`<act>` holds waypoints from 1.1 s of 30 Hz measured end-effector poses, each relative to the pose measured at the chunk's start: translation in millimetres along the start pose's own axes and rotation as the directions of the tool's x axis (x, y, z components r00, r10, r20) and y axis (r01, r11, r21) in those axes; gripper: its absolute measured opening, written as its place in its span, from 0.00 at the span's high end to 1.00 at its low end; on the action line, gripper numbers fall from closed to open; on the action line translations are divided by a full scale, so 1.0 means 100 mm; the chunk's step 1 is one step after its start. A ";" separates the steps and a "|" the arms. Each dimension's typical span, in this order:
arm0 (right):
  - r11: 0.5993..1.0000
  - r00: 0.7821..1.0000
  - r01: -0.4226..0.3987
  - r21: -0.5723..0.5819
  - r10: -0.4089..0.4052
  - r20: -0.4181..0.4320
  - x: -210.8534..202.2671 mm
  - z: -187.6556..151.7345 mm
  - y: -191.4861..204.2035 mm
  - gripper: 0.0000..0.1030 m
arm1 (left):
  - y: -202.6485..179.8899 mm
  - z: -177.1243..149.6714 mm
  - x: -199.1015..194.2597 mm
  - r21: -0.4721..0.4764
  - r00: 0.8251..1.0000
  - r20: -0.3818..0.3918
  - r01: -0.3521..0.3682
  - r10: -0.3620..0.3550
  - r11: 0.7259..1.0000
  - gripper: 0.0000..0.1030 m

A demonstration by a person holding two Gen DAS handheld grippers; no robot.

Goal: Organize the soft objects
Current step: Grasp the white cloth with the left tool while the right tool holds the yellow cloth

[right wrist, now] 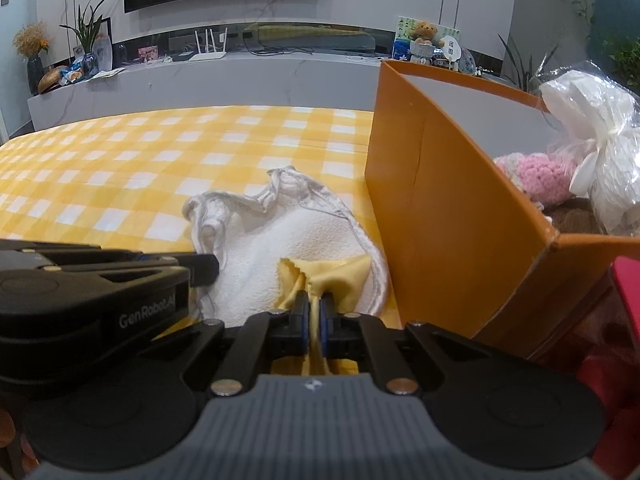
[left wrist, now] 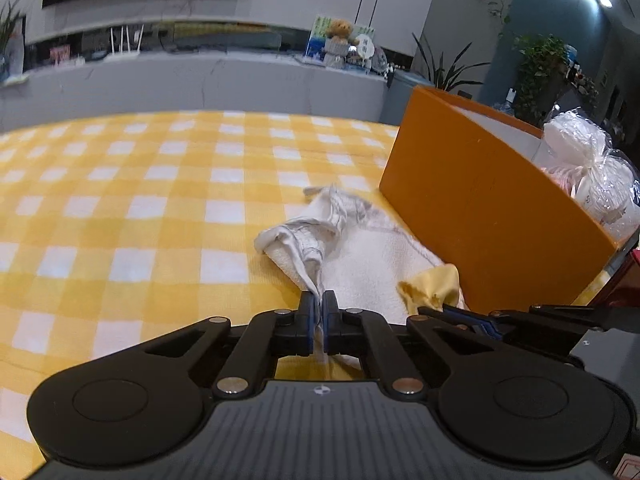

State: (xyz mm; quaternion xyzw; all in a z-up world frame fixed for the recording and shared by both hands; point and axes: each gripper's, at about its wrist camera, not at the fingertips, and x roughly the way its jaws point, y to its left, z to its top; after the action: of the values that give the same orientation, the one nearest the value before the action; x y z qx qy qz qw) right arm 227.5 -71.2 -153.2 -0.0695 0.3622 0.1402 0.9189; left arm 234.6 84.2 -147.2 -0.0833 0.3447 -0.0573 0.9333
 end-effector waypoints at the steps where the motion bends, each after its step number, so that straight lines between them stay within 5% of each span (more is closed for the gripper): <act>1: 1.000 1.000 -0.001 0.005 0.001 0.001 -0.02 0.01 0.00 0.98 | 0.00 0.01 -0.02 0.004 1.000 0.010 -0.005 0.005 1.000 0.98; 17: 0.989 0.989 -0.087 -0.116 0.099 0.105 -0.99 -0.15 0.10 0.97 | 0.12 -0.21 -0.97 -0.137 0.999 -0.053 -0.019 0.012 0.990 0.99; 28: 0.977 0.979 -0.202 -0.069 0.201 -0.022 -1.07 -0.62 0.08 0.97 | 0.22 -0.57 -1.24 -0.223 0.990 -0.105 0.073 -0.098 0.972 0.98; 31: 0.974 0.973 -0.224 -0.029 0.222 -0.058 -1.00 -0.71 0.09 0.97 | 0.26 -0.58 -1.16 -0.258 0.986 -0.129 0.073 -0.109 0.963 0.92; 33: 0.973 0.971 -0.229 -0.021 0.227 -0.075 -0.95 -0.76 0.08 0.97 | 0.27 -0.60 -1.14 -0.284 0.986 -0.133 0.060 -0.101 0.957 0.70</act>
State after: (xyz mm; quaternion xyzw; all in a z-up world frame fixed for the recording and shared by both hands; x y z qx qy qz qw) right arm 109.6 -100.7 -143.6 -0.0460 0.3986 0.2474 0.8819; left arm 110.5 122.6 -125.2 -0.2238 0.4130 -0.0521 0.8813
